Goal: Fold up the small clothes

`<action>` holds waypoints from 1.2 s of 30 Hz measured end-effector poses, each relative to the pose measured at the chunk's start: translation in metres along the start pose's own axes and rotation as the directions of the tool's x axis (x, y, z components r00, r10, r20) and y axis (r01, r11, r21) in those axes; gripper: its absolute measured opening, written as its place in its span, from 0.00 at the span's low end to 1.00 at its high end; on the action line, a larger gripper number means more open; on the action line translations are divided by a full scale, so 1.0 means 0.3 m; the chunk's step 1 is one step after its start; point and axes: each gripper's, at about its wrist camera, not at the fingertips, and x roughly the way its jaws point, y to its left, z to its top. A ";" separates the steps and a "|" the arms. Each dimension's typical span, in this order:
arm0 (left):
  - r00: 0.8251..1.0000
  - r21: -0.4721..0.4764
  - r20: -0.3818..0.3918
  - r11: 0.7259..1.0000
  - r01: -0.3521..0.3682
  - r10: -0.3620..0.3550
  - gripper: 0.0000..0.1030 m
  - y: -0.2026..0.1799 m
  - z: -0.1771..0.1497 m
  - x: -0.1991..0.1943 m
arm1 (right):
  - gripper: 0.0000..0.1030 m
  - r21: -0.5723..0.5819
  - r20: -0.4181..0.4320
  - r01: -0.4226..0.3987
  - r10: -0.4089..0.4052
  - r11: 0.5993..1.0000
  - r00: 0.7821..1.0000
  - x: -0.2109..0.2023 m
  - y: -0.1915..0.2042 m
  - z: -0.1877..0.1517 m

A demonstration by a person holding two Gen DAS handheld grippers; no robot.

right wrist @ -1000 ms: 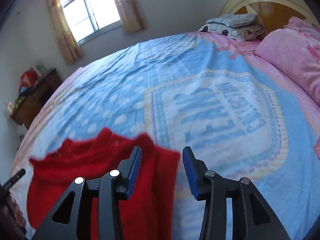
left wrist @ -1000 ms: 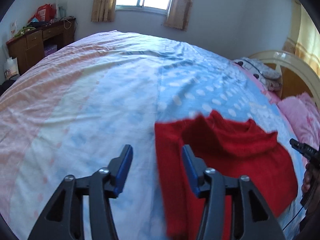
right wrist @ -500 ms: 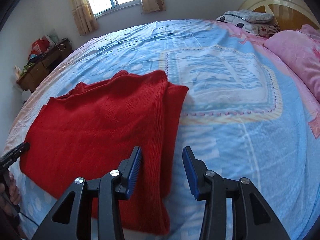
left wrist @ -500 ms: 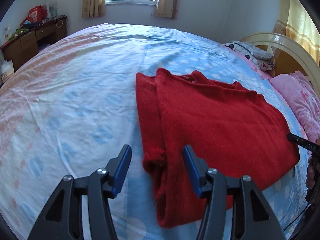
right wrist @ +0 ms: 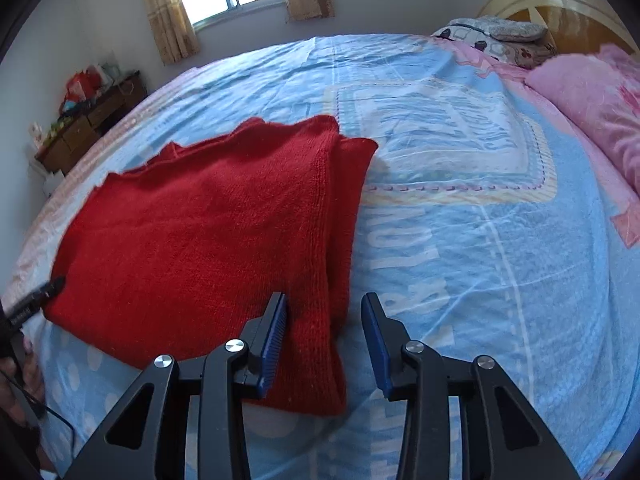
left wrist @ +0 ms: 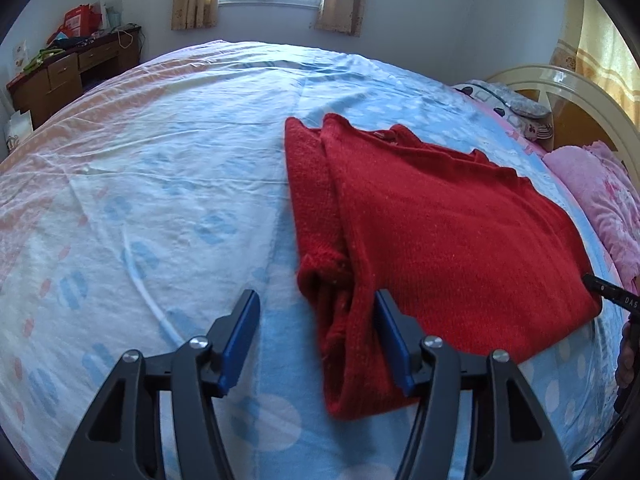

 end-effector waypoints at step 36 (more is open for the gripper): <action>0.998 -0.017 0.012 0.998 -0.055 0.055 0.82 0.021 -0.004 0.008 | 0.39 -0.165 0.024 0.024 -0.021 0.986 1.000 0.058 0.244 -0.083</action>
